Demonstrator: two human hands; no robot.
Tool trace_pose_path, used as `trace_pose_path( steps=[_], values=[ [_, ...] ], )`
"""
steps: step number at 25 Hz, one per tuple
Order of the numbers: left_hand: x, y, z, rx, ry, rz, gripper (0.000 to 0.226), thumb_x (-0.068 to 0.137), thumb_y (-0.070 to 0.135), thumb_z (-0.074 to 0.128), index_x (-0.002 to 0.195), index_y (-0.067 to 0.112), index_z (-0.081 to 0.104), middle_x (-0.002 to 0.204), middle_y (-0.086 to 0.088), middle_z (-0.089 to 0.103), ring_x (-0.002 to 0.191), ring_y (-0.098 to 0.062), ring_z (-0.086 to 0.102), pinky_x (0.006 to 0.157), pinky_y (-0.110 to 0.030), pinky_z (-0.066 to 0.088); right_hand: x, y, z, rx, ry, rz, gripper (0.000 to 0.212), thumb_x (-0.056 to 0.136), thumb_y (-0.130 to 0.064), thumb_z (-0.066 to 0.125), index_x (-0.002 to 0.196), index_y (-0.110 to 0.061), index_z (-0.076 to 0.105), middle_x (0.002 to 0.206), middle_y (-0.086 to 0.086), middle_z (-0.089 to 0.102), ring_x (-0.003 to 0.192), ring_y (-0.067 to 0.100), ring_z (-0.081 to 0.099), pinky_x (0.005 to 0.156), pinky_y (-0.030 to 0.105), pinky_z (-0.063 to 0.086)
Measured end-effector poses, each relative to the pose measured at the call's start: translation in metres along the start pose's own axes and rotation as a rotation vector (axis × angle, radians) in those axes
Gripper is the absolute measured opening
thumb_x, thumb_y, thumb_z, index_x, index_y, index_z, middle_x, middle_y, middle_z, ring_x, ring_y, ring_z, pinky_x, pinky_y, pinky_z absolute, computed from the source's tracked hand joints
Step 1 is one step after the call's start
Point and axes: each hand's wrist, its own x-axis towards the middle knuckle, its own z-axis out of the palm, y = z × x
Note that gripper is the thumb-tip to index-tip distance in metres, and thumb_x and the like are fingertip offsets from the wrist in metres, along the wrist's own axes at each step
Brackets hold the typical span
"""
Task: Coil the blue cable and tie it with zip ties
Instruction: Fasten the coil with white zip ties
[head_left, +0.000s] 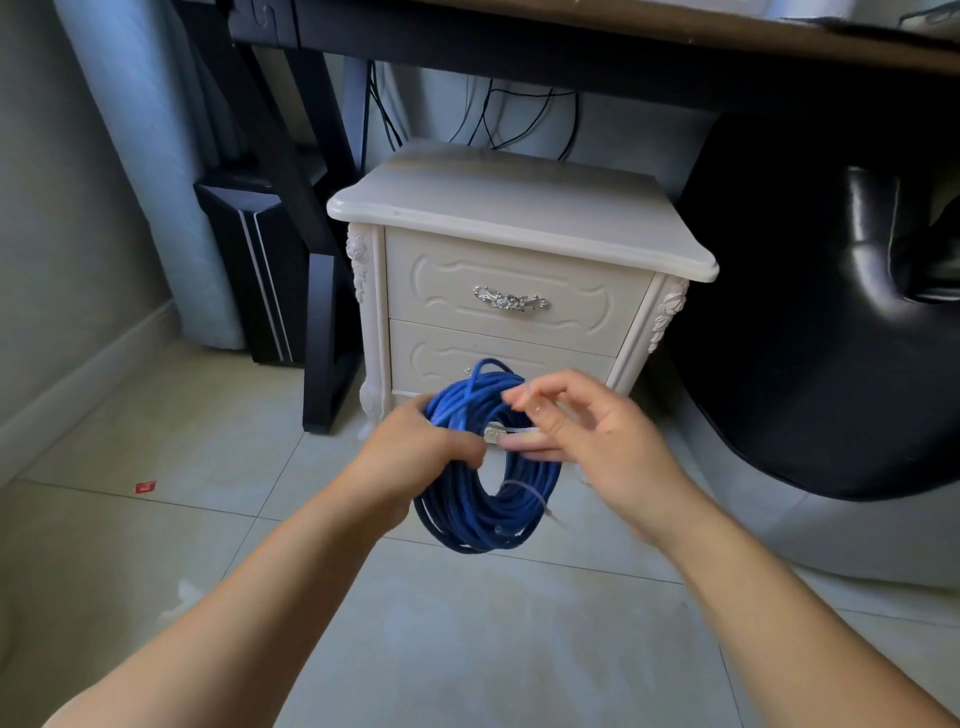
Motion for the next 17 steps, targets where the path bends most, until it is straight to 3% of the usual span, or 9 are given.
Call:
trace_pose_path(
  steps=[3, 8, 11, 13, 15, 17],
  values=[
    [0.006, 0.003, -0.01, -0.29, -0.038, -0.114, 0.037, 0.067, -0.006, 0.063, 0.103, -0.001, 0.067, 0.096, -0.01, 0.075, 0.064, -0.019, 0.066, 0.061, -0.031, 0.056, 0.001, -0.003, -0.022, -0.107, 0.135, -0.021, 0.008, 0.092, -0.019, 0.061, 0.087, -0.021, 0.068, 0.081, -0.011, 0.069, 0.063, -0.002, 0.061, 0.062, 0.013, 0.047],
    [0.006, 0.006, -0.009, -0.444, -0.08, -0.167, 0.026, 0.079, -0.012, 0.048, 0.088, 0.002, 0.068, 0.087, -0.004, 0.071, 0.07, -0.018, 0.06, 0.074, -0.036, 0.052, 0.003, 0.003, -0.032, -0.053, 0.137, -0.069, 0.011, 0.096, -0.013, 0.053, 0.093, -0.01, 0.063, 0.086, 0.009, 0.07, 0.07, 0.016, 0.067, 0.062, 0.023, 0.053],
    [0.003, 0.007, -0.009, -0.464, -0.115, -0.151, 0.028, 0.066, -0.008, 0.057, 0.089, 0.002, 0.069, 0.084, -0.004, 0.073, 0.072, -0.017, 0.062, 0.08, -0.038, 0.053, 0.004, 0.003, -0.03, -0.059, 0.11, -0.088, 0.012, 0.098, -0.012, 0.049, 0.094, -0.01, 0.06, 0.086, 0.012, 0.07, 0.078, 0.024, 0.072, 0.069, 0.027, 0.058],
    [0.001, 0.007, -0.008, -0.481, -0.129, -0.15, 0.027, 0.071, -0.011, 0.054, 0.089, 0.003, 0.069, 0.083, -0.005, 0.072, 0.071, -0.015, 0.062, 0.083, -0.037, 0.052, 0.004, 0.004, -0.025, -0.053, 0.077, -0.102, 0.013, 0.099, -0.011, 0.047, 0.094, -0.009, 0.059, 0.088, 0.014, 0.07, 0.085, 0.027, 0.072, 0.076, 0.03, 0.058],
    [0.0, 0.006, -0.007, -0.501, -0.152, -0.147, 0.028, 0.075, -0.013, 0.05, 0.09, 0.003, 0.068, 0.085, -0.007, 0.069, 0.076, -0.016, 0.062, 0.082, -0.035, 0.05, 0.004, 0.007, -0.02, -0.075, 0.028, -0.116, 0.013, 0.099, -0.013, 0.047, 0.095, -0.01, 0.059, 0.09, 0.015, 0.069, 0.091, 0.025, 0.072, 0.084, 0.034, 0.057],
    [-0.002, 0.004, -0.007, -0.515, -0.19, -0.12, 0.033, 0.063, -0.009, 0.056, 0.091, 0.005, 0.068, 0.085, -0.009, 0.066, 0.078, -0.017, 0.064, 0.077, -0.033, 0.052, 0.003, 0.009, -0.014, -0.151, -0.035, -0.14, 0.013, 0.1, -0.016, 0.048, 0.096, -0.011, 0.059, 0.094, 0.009, 0.07, 0.098, 0.02, 0.07, 0.093, 0.037, 0.054]
  ],
)
